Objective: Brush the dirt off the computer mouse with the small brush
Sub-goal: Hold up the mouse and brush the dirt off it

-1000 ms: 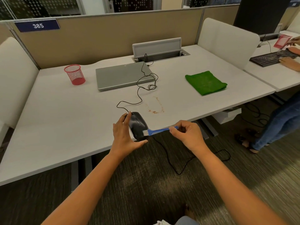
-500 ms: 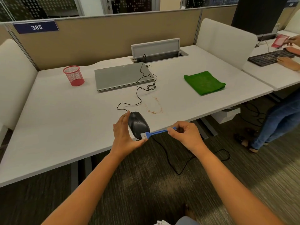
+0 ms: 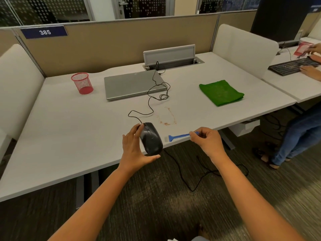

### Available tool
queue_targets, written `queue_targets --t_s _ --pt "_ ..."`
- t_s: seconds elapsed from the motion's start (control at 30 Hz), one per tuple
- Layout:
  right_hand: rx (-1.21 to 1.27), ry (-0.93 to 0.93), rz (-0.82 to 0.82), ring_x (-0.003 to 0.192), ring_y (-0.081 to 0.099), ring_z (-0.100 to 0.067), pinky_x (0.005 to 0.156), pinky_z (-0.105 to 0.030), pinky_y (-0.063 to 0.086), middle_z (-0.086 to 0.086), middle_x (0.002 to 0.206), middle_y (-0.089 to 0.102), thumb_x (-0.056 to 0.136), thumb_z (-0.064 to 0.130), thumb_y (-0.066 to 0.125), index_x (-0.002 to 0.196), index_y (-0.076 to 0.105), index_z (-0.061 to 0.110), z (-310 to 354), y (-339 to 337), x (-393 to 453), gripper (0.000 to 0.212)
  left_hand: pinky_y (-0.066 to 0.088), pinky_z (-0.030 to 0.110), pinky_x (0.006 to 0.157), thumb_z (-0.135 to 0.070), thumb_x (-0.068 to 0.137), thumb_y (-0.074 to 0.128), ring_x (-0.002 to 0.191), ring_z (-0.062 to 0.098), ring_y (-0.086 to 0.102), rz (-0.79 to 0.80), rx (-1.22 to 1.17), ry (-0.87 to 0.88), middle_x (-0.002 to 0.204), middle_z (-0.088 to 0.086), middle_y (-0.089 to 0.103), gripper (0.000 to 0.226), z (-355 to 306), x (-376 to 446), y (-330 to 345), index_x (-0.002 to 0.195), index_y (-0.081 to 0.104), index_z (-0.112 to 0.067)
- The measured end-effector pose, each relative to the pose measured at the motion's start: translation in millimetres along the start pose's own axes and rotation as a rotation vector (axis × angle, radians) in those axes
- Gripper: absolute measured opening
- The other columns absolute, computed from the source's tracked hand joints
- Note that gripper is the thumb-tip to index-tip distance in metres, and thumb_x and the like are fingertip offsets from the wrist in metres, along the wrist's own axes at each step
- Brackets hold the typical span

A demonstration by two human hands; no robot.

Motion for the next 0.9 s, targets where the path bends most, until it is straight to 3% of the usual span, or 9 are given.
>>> queue_targets --t_s 0.13,0.23,0.3,0.43,0.6,0.77,0.9 --pt "-0.168 -0.201 0.003 0.056 0.05 0.005 0.056 -0.006 0.037 0.021 0.056 0.058 0.08 0.025 0.069 0.063 0.063 0.029 42 4 8 0.018 0.003 0.058 0.111 -0.075 0.053 0.062 0.139 0.015 0.007 0.071 0.094 0.064 0.15 -0.008 0.006 0.113 -3 -5 8 0.141 -0.003 -0.045" --pt "-0.296 -0.367 0.064 0.066 0.055 0.004 0.062 -0.006 0.042 0.013 0.07 0.061 0.081 0.021 0.069 0.08 0.07 0.017 71 20 9 0.004 0.002 0.053 0.112 -0.078 0.053 0.06 0.137 0.011 0.005 0.095 0.109 0.069 0.15 -0.009 0.005 0.114 -4 -6 12 0.14 -0.004 -0.045" --pt "-0.345 -0.421 0.135 0.071 0.056 -0.001 0.066 -0.009 0.045 0.006 0.076 0.061 0.081 0.019 0.069 0.087 0.071 0.013 79 28 7 0.009 0.003 0.051 0.112 -0.078 0.053 0.06 0.138 0.012 0.006 0.093 0.099 0.065 0.15 -0.008 0.005 0.114 -3 -4 13 0.141 -0.004 -0.044" --pt "-0.342 -0.42 0.315 0.078 0.059 0.0 0.071 -0.009 0.046 0.013 0.08 0.063 0.081 0.018 0.069 0.088 0.071 0.018 75 34 3 0.007 0.002 0.046 0.112 -0.077 0.054 0.061 0.138 0.008 0.003 0.064 0.079 0.039 0.151 -0.011 0.003 0.114 3 -2 9 0.141 -0.003 -0.043" --pt "-0.343 -0.532 0.203 0.081 0.06 -0.004 0.074 -0.013 0.049 0.003 0.084 0.066 0.082 0.018 0.068 0.092 0.072 0.014 84 27 2 0.012 0.006 0.046 0.111 -0.082 0.052 0.059 0.136 0.007 0.006 0.1 0.119 0.045 0.151 -0.012 0.007 0.115 5 -2 14 0.142 0.0 -0.041" --pt "-0.432 -0.495 0.355 0.081 0.059 -0.004 0.074 -0.017 0.048 0.009 0.084 0.064 0.081 0.022 0.068 0.094 0.073 0.016 67 40 -4 0.015 0.008 0.049 0.112 -0.079 0.053 0.061 0.137 0.007 0.006 0.083 0.093 0.023 0.15 -0.014 0.004 0.115 8 0 13 0.142 -0.001 -0.042" --pt "-0.27 -0.364 0.185 0.074 0.06 0.0 0.068 -0.012 0.045 0.012 0.077 0.065 0.079 0.022 0.071 0.089 0.072 0.025 56 17 2 0.01 0.011 0.054 0.111 -0.078 0.051 0.063 0.137 0.01 0.008 0.101 0.109 0.019 0.15 -0.015 0.003 0.117 11 -3 14 0.142 0.0 -0.042"
Point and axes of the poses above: each hand's wrist, its own x-axis towards the middle knuckle, its own y-axis out of the palm, z = x × y, the point moved 9 cm from there along x, towards the middle knuckle
